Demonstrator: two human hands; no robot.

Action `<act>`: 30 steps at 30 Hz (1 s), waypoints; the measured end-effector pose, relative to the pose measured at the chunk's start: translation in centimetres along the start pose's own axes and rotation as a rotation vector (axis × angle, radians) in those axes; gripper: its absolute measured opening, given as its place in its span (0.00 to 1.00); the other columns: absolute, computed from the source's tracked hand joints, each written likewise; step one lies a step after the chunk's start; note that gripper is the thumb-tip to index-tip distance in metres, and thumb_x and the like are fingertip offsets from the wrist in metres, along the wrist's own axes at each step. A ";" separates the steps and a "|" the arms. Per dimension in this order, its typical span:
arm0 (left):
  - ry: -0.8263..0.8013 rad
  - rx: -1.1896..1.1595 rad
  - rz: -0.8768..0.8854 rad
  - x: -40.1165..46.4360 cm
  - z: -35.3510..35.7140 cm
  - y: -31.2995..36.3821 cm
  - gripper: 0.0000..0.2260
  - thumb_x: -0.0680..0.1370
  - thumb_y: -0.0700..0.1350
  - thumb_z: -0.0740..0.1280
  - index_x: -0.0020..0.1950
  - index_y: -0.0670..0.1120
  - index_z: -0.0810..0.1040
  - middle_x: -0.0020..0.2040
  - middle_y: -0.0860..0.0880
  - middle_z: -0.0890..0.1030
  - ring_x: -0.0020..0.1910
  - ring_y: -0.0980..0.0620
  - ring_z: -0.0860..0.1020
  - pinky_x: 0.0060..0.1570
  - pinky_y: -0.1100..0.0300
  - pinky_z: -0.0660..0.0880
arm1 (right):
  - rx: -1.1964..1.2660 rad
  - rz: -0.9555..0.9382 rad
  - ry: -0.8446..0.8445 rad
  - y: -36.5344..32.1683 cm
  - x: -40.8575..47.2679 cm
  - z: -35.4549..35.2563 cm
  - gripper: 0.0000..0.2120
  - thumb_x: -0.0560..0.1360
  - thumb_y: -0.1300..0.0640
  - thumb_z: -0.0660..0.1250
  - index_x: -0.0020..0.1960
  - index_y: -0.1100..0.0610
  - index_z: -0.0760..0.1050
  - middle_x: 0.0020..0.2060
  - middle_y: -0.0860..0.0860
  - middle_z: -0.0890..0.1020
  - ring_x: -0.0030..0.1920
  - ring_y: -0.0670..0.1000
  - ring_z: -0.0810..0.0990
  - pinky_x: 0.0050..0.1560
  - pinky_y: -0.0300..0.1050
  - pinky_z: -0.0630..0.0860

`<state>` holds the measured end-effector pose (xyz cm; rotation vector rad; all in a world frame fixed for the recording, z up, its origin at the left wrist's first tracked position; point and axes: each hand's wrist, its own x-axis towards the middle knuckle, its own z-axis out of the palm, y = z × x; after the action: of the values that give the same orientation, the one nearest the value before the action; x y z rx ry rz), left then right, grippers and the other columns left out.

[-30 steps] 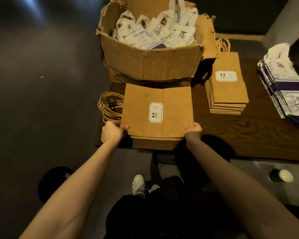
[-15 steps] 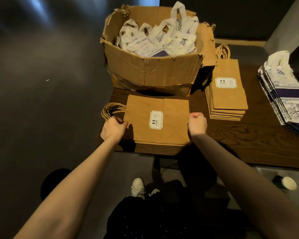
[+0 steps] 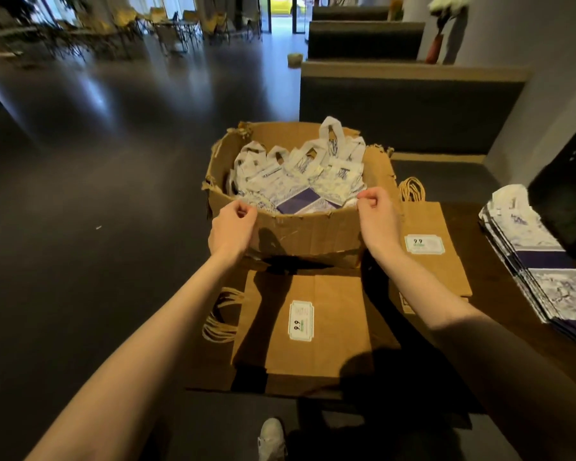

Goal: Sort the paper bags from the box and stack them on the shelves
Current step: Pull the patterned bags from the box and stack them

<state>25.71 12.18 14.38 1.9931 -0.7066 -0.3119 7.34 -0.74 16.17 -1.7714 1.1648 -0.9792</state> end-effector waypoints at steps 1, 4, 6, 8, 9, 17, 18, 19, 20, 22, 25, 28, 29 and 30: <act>0.002 -0.013 0.020 1.0 0.0 0.7 0.08 0.77 0.50 0.61 0.46 0.49 0.78 0.42 0.49 0.81 0.44 0.49 0.79 0.45 0.53 0.76 | -0.009 -0.023 0.004 -0.5 0.9 0.1 0.08 0.79 0.58 0.57 0.55 0.56 0.73 0.41 0.45 0.74 0.38 0.42 0.70 0.34 0.36 0.65; 0.004 -0.038 0.083 4.0 0.3 2.4 0.08 0.77 0.49 0.62 0.45 0.47 0.78 0.38 0.50 0.80 0.41 0.49 0.79 0.45 0.51 0.76 | -0.044 -0.067 0.016 -1.6 3.6 0.7 0.09 0.79 0.58 0.58 0.56 0.56 0.73 0.43 0.46 0.75 0.39 0.42 0.71 0.34 0.36 0.65; -0.023 -0.071 0.110 6.2 0.6 3.2 0.07 0.77 0.49 0.62 0.45 0.48 0.77 0.36 0.51 0.80 0.38 0.49 0.78 0.45 0.50 0.77 | -0.093 -0.072 -0.009 -1.9 5.6 1.2 0.08 0.79 0.58 0.58 0.56 0.55 0.73 0.40 0.45 0.74 0.37 0.42 0.70 0.33 0.36 0.64; -0.052 -0.079 0.128 8.5 0.9 3.6 0.06 0.78 0.48 0.62 0.45 0.48 0.77 0.36 0.52 0.79 0.38 0.49 0.79 0.45 0.48 0.78 | -0.150 -0.066 -0.058 -1.8 7.7 2.1 0.08 0.79 0.57 0.58 0.56 0.55 0.72 0.41 0.46 0.74 0.38 0.43 0.71 0.33 0.37 0.64; -0.064 -0.079 0.143 9.6 1.0 3.8 0.07 0.78 0.48 0.62 0.45 0.48 0.77 0.37 0.52 0.80 0.38 0.49 0.79 0.44 0.48 0.78 | -0.171 -0.060 -0.084 -1.7 8.8 2.6 0.08 0.79 0.56 0.58 0.57 0.55 0.72 0.43 0.47 0.75 0.40 0.45 0.72 0.34 0.37 0.65; -0.164 -0.116 0.179 17.4 3.5 4.9 0.08 0.79 0.44 0.60 0.48 0.43 0.77 0.37 0.50 0.78 0.35 0.55 0.74 0.36 0.62 0.70 | -0.256 0.066 -0.207 0.1 16.1 6.4 0.05 0.79 0.56 0.59 0.52 0.54 0.72 0.44 0.48 0.75 0.49 0.51 0.75 0.47 0.46 0.72; -0.184 -0.112 0.172 18.2 3.9 4.8 0.08 0.79 0.44 0.60 0.48 0.43 0.77 0.37 0.50 0.78 0.35 0.55 0.74 0.35 0.62 0.70 | -0.277 0.089 -0.227 0.3 16.8 6.7 0.07 0.79 0.57 0.59 0.53 0.56 0.73 0.43 0.48 0.75 0.49 0.52 0.75 0.48 0.46 0.72; -0.204 -0.109 0.162 18.9 4.4 4.7 0.08 0.79 0.44 0.60 0.48 0.43 0.77 0.37 0.50 0.78 0.35 0.55 0.74 0.35 0.61 0.70 | -0.305 0.115 -0.252 0.5 17.4 7.0 0.09 0.79 0.57 0.58 0.56 0.59 0.73 0.43 0.50 0.76 0.49 0.53 0.76 0.49 0.47 0.72; -0.220 -0.109 0.148 19.6 4.8 4.5 0.08 0.79 0.44 0.60 0.48 0.43 0.77 0.38 0.49 0.78 0.35 0.54 0.74 0.36 0.59 0.70 | -0.339 0.143 -0.278 0.7 18.1 7.4 0.12 0.79 0.58 0.57 0.58 0.63 0.73 0.45 0.54 0.78 0.50 0.55 0.77 0.48 0.46 0.71; -0.237 -0.114 0.126 21.1 5.8 4.1 0.08 0.79 0.44 0.59 0.48 0.43 0.77 0.38 0.49 0.79 0.36 0.53 0.74 0.37 0.58 0.70 | -0.377 0.199 -0.327 1.3 19.3 8.2 0.16 0.78 0.60 0.56 0.59 0.71 0.72 0.52 0.66 0.79 0.50 0.62 0.78 0.45 0.46 0.70; -0.257 -0.131 0.103 22.5 7.2 3.6 0.08 0.79 0.43 0.59 0.47 0.42 0.77 0.38 0.49 0.78 0.36 0.55 0.74 0.36 0.62 0.69 | -0.411 0.270 -0.405 2.3 21.0 9.7 0.14 0.77 0.62 0.57 0.50 0.73 0.74 0.52 0.70 0.78 0.50 0.66 0.78 0.49 0.53 0.74; -0.263 -0.144 0.084 23.4 8.2 3.1 0.08 0.80 0.42 0.59 0.46 0.43 0.76 0.38 0.49 0.78 0.36 0.56 0.74 0.34 0.63 0.68 | -0.507 0.352 -0.495 3.8 22.4 11.1 0.07 0.76 0.57 0.60 0.49 0.61 0.68 0.37 0.57 0.74 0.39 0.56 0.73 0.39 0.46 0.69; -0.258 -0.145 0.071 23.6 8.5 2.9 0.07 0.80 0.42 0.59 0.47 0.43 0.76 0.38 0.50 0.78 0.36 0.56 0.74 0.34 0.64 0.68 | -0.522 0.399 -0.512 4.7 22.9 11.5 0.12 0.76 0.55 0.60 0.55 0.60 0.65 0.40 0.55 0.73 0.41 0.54 0.73 0.40 0.44 0.68; -0.254 -0.147 0.061 23.8 8.7 2.7 0.07 0.80 0.43 0.59 0.47 0.44 0.76 0.38 0.50 0.78 0.36 0.56 0.74 0.34 0.64 0.68 | -0.541 0.450 -0.530 5.2 23.2 11.8 0.17 0.76 0.53 0.61 0.60 0.60 0.61 0.45 0.56 0.73 0.45 0.54 0.73 0.42 0.44 0.68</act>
<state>39.57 -9.25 13.95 1.8068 -0.8764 -0.5710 22.74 -21.72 10.98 -1.8762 1.4526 0.0916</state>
